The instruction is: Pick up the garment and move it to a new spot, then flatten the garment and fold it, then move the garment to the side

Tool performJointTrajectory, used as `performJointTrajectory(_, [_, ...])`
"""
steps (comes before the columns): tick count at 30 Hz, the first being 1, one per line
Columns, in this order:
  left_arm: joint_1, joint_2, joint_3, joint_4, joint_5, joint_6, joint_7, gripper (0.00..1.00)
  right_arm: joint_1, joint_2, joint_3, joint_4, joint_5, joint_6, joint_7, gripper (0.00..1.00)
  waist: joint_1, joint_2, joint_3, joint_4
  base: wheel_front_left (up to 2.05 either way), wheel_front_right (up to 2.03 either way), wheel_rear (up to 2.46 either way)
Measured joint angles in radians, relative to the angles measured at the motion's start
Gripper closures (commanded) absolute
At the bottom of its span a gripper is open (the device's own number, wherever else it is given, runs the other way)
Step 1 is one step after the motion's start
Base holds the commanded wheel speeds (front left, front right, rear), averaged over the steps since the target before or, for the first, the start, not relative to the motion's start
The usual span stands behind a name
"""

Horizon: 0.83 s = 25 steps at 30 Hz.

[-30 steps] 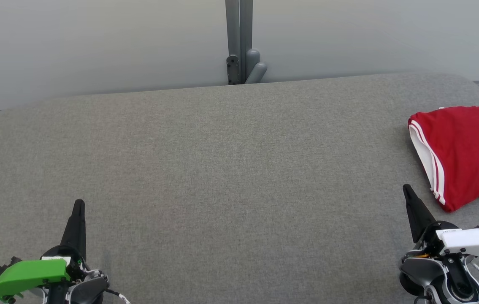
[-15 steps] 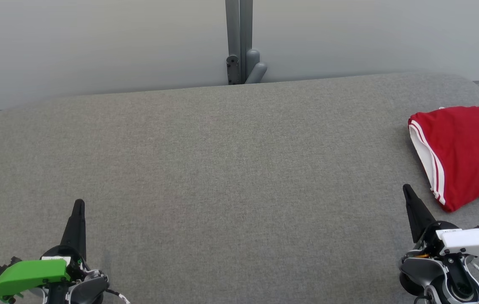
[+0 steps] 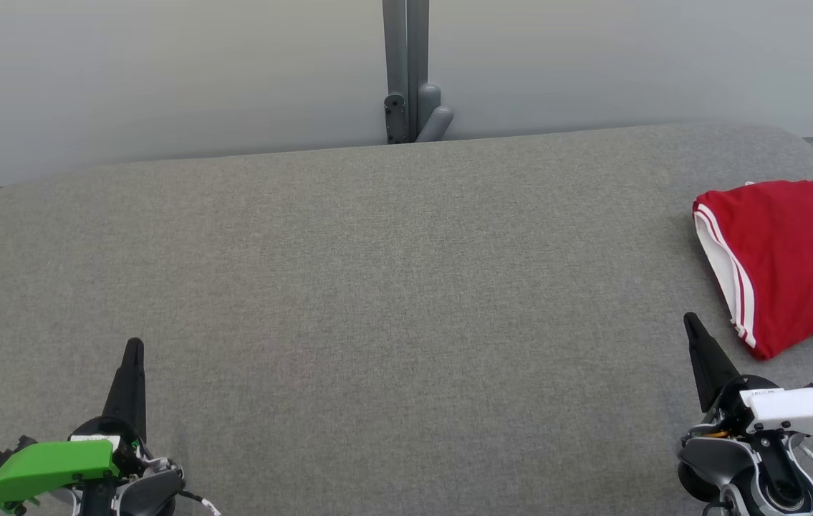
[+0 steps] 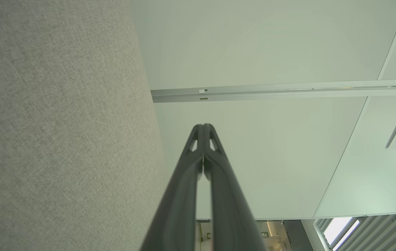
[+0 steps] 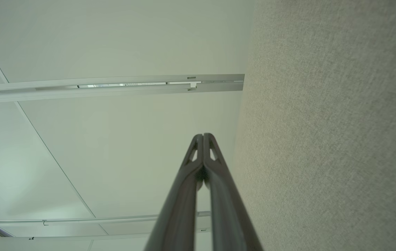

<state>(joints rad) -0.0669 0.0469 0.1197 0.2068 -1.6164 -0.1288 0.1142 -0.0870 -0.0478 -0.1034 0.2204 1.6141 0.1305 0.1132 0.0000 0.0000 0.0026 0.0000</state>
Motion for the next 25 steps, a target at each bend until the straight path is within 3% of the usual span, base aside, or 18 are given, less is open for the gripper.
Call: performJointTrajectory(25, [0.000,0.000,0.000,0.000,0.000,0.000,0.000,1.00,0.000,0.000,0.000,0.000,0.001,0.000,0.000,1.00,0.0000,0.0000,0.000,0.000,0.00,0.00,0.00])
